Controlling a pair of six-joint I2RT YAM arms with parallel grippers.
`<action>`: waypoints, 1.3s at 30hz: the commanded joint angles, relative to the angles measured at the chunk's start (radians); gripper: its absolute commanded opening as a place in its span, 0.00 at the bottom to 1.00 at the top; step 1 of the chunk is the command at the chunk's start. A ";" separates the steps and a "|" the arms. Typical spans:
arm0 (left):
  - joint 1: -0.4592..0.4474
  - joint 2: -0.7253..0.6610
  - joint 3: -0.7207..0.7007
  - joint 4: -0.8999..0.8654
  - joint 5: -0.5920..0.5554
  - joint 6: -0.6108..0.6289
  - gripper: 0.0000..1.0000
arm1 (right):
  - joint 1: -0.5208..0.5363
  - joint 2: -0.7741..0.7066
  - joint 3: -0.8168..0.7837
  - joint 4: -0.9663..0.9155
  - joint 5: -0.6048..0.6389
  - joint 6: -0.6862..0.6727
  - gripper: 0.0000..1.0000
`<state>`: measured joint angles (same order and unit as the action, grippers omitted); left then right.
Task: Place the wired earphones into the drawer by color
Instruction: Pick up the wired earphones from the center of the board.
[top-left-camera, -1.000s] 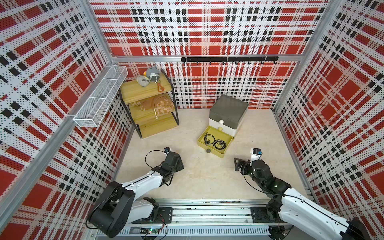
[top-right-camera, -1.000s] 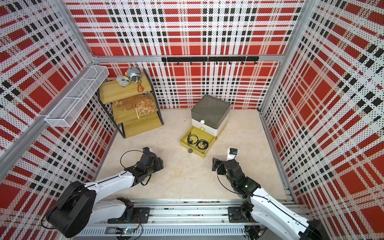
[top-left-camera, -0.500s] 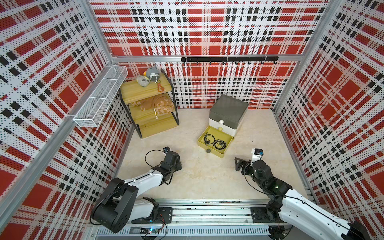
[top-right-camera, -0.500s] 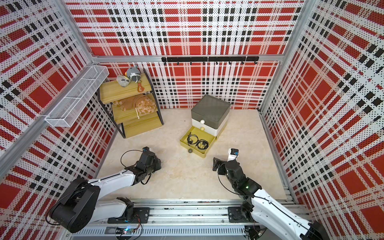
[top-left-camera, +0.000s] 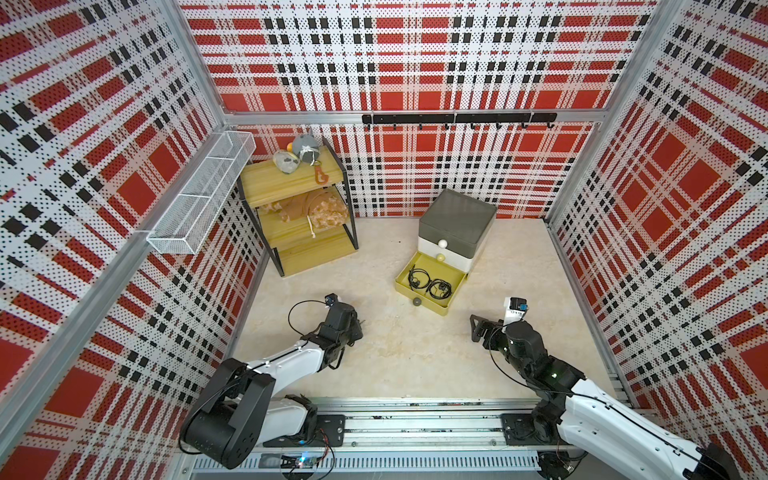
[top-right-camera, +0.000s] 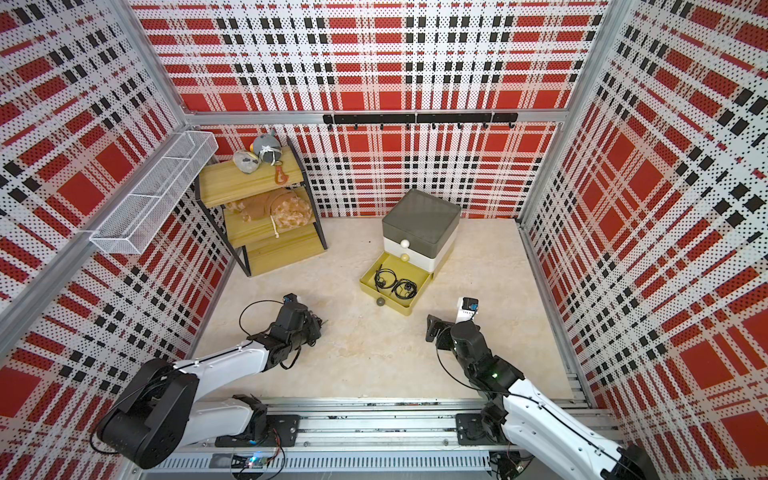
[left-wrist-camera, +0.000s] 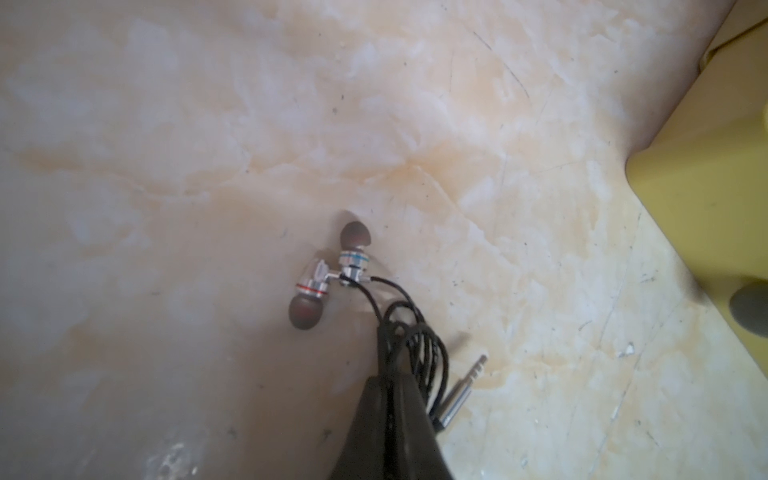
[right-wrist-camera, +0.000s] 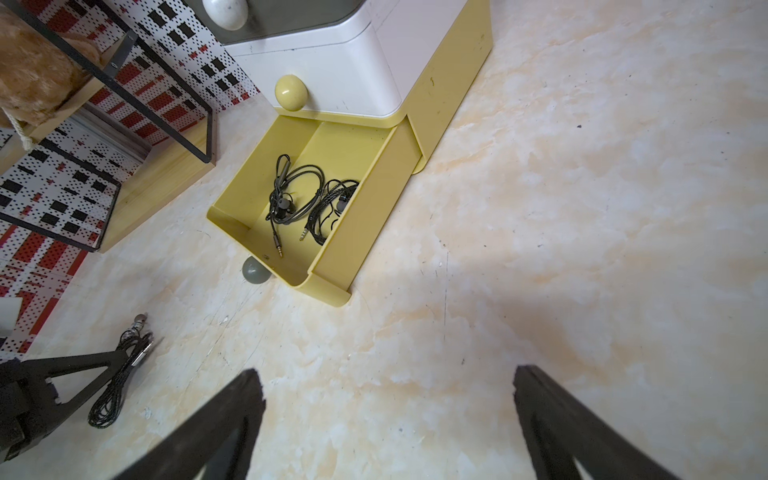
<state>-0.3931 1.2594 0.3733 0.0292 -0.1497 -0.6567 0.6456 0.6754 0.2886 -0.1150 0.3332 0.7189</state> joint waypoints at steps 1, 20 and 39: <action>0.008 -0.035 -0.014 0.007 0.007 0.006 0.03 | -0.002 -0.017 -0.019 0.001 0.012 0.004 1.00; 0.010 -0.260 0.010 0.029 0.098 0.060 0.00 | -0.003 -0.027 -0.022 0.014 0.035 -0.016 1.00; -0.067 -0.068 0.226 0.198 0.176 0.079 0.00 | -0.003 0.019 -0.035 0.072 0.038 -0.042 1.00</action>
<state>-0.4313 1.1542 0.5476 0.1623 0.0254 -0.5930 0.6456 0.6922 0.2626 -0.0753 0.3637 0.6914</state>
